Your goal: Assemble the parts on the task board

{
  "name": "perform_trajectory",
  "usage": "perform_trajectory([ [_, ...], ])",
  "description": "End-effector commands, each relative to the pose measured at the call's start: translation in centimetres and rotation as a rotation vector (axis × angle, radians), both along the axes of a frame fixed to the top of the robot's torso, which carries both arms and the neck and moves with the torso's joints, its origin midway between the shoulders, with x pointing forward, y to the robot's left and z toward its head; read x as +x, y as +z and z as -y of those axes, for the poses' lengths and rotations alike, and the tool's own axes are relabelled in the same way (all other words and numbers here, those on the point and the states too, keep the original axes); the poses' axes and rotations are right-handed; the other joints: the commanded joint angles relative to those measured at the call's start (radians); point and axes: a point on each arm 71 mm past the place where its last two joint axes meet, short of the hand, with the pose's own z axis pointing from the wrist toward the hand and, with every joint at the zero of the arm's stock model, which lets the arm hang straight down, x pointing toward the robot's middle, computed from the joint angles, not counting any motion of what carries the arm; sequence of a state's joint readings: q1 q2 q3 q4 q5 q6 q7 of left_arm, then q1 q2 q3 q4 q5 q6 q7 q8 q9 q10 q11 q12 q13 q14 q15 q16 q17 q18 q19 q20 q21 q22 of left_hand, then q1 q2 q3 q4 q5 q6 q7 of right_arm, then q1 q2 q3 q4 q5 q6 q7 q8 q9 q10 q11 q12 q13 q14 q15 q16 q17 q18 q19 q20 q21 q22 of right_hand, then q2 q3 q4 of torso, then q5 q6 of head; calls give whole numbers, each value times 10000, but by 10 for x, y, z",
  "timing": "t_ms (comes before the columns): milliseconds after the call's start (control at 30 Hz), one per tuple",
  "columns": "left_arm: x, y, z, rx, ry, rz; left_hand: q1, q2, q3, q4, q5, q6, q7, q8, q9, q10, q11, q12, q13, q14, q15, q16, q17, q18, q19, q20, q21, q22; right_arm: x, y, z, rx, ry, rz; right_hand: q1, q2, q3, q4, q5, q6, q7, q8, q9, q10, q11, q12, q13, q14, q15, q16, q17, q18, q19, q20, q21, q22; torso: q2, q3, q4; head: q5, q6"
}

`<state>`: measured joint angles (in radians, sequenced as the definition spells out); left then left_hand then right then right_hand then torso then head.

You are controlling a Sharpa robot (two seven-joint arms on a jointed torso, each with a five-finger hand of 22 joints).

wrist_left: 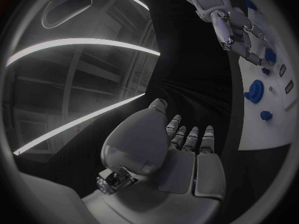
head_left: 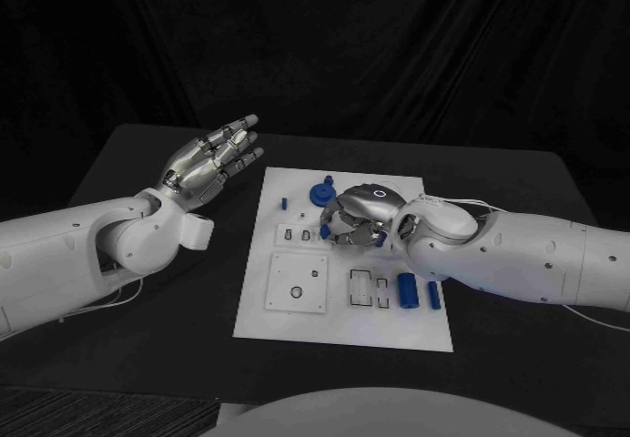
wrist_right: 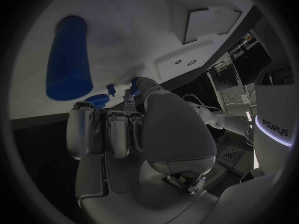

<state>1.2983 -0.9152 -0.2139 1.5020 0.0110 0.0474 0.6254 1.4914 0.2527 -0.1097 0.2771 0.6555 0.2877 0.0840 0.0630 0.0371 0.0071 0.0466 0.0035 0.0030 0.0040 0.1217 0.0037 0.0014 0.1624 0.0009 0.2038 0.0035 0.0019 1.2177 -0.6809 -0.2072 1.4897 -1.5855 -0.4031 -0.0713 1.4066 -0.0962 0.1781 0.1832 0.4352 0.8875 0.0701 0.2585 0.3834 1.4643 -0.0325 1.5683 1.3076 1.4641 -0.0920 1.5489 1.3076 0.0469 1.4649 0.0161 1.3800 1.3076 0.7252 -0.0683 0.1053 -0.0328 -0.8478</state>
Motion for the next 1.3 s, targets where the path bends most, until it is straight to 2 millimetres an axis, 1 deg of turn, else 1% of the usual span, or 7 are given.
perform_trajectory([
  [33, -1, 0, 2, -108, -165, 13, 84, 44, 49, -16, 41, -3, 36, 24, 8, -7, 69, -15, -10, -33, 67, -24, -8, -90, 18, 71, -11, 3, 1, -3, 1, -257, -224, -82, 100, -34, 8, -89, -91, -97, -12, 7, 11, 1065, 84, 25, 2632, 983, 69, -67, 2261, -16, 221, 95, -57, 2031, 0, -1, 3, -2, -19],
  [400, -1, 0, 2, -83, -189, -35, 86, 51, 59, -11, 41, 18, 38, 30, 11, -9, 68, -15, -11, -34, 66, -25, -9, -90, 16, 71, -12, 2, 1, -4, 0, -343, -218, -157, -70, -71, -67, -245, -967, -332, -30, -19, 83, 1065, 77, 25, 2632, 984, 72, -61, 2263, -11, 217, 113, -79, 2027, 6, 3, 2, -6, -69],
  [567, -1, -1, 2, -74, -204, -57, 87, 56, 65, -9, 42, 40, 41, 36, 14, -8, 68, -15, -10, -34, 64, -26, -9, -90, 16, 69, -13, 1, 1, -4, 0, -298, -176, -119, -56, -32, -48, -265, -1008, -315, -36, 1, 99, 1065, 74, 25, 2632, 987, 70, -51, 2276, -9, 215, 112, -86, 2025, 3, 9, -4, 11, -95],
  [800, -1, -1, 2, -60, -199, -72, 88, 62, 73, -4, 42, 82, 48, 48, 20, -13, 69, -17, -12, -36, 62, -29, -10, -90, 15, 68, -13, 1, 1, -2, 0, -150, -129, 19, -10, 131, 32, -421, -686, 102, -118, 334, 291, 1065, 13, 25, 2632, 987, 23, -48, 2277, -10, 221, 81, -79, 2029, 1, 5, 3, 30, -98],
  [900, 0, -1, 1, -46, -188, -83, 88, 62, 73, -4, 42, 82, 48, 48, 20, -13, 69, -17, -12, -36, 62, -29, -10, -90, 15, 68, -13, 1, 1, -1, 1, -62, -133, 100, -17, 145, 37, -439, -623, 127, -125, 371, 316, 1065, 5, 25, 2632, 987, 16, -50, 2273, -10, 220, 73, -80, 2029, 2, 3, 1, 54, -100],
  [1100, 0, -1, 0, -29, -174, -101, 88, 68, 82, 2, 41, 124, 57, 62, 27, -14, 73, -17, -12, -35, 59, -27, -9, -90, 16, 65, -12, 2, -1, 2, 3, -46, -236, 146, -110, 178, 55, -485, -206, 127, -134, 469, 395, 1065, -12, 25, 2632, 987, -1, -48, 2274, -10, 223, 50, -82, 2029, -2, -1, 2, 68, -87],
  [1300, 0, -1, 1, -24, -175, -106, 88, 68, 82, 2, 41, 124, 57, 62, 27, -14, 73, -17, -12, -35, 59, -27, -9, -90, 16, 65, -12, 2, 1, 13, 3, -749, -290, 339, -236, 135, 17, -459, -164, 28, -141, 448, 400, 1065, -12, 25, 2632, 983, 0, -59, 2258, -4, 212, 47, -113, 2020, -3, 5, 2, 65, -94],
])
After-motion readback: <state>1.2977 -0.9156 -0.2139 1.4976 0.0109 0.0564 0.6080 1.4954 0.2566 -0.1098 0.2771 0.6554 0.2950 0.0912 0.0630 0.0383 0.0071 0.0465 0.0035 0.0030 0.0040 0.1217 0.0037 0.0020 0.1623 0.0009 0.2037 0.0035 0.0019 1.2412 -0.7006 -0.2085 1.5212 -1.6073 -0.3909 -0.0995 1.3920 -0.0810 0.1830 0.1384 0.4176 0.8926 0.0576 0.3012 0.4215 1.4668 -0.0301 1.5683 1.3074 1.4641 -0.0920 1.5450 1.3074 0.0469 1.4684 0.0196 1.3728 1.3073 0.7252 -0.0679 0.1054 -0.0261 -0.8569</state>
